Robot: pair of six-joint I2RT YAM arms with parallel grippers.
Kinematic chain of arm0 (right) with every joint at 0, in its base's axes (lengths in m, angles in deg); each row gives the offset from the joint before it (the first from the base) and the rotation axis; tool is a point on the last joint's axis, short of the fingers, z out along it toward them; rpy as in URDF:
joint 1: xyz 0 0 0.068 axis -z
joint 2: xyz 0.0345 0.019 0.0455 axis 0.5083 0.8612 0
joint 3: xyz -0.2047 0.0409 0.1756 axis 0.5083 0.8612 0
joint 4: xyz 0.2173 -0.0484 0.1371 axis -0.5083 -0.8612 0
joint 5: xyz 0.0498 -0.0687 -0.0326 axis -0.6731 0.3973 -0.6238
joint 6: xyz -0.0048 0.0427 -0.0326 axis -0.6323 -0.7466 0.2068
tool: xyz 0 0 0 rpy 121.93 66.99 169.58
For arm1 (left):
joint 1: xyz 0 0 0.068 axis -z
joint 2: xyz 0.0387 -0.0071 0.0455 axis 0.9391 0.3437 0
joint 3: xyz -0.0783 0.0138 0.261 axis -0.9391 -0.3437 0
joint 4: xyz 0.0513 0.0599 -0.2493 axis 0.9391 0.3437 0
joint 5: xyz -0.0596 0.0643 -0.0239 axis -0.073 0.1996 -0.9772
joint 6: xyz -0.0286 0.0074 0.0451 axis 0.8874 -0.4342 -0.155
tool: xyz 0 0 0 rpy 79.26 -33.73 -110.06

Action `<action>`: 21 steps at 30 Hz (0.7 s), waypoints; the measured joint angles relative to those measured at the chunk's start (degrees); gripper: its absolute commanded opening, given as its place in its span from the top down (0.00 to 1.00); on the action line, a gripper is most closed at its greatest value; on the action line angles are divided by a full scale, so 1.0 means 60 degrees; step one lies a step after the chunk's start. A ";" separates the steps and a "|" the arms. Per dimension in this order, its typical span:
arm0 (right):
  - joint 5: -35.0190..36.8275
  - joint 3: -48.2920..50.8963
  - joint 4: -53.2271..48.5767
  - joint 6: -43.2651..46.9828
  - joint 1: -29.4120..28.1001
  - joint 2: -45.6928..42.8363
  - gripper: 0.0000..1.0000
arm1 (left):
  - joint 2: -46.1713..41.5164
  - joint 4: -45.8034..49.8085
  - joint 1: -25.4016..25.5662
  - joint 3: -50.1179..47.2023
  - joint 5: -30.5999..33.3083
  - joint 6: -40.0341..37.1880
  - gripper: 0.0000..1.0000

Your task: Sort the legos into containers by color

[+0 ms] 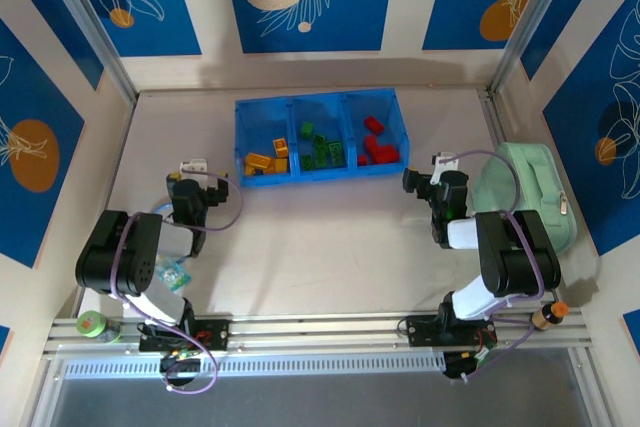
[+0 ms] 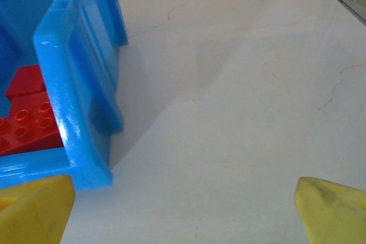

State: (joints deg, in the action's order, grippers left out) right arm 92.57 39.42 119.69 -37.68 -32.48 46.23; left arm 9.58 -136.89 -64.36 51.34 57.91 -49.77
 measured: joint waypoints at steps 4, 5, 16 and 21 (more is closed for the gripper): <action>-0.0029 0.0000 -0.0044 0.0000 -0.0033 0.0000 0.01 | -0.0015 0.0127 -0.0004 0.0000 -0.0138 0.0095 0.00; -0.0029 0.0000 -0.0058 0.0000 -0.0044 0.0000 0.01 | -0.0015 0.0157 -0.0004 0.0000 -0.0157 0.0106 0.00; -0.0029 0.0000 -0.0066 0.0000 -0.0051 0.0000 0.01 | -0.0015 0.0186 -0.0004 0.0000 -0.0208 0.0106 0.00; -0.0029 0.0000 -0.0066 -0.0004 -0.0051 0.0004 0.01 | -0.0015 0.0186 -0.0004 0.0000 -0.0208 0.0106 0.00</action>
State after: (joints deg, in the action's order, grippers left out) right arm 92.40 39.42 119.30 -37.70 -32.79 46.25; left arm 9.49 -135.78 -64.38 51.34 56.66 -49.14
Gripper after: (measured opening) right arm 0.991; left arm 0.998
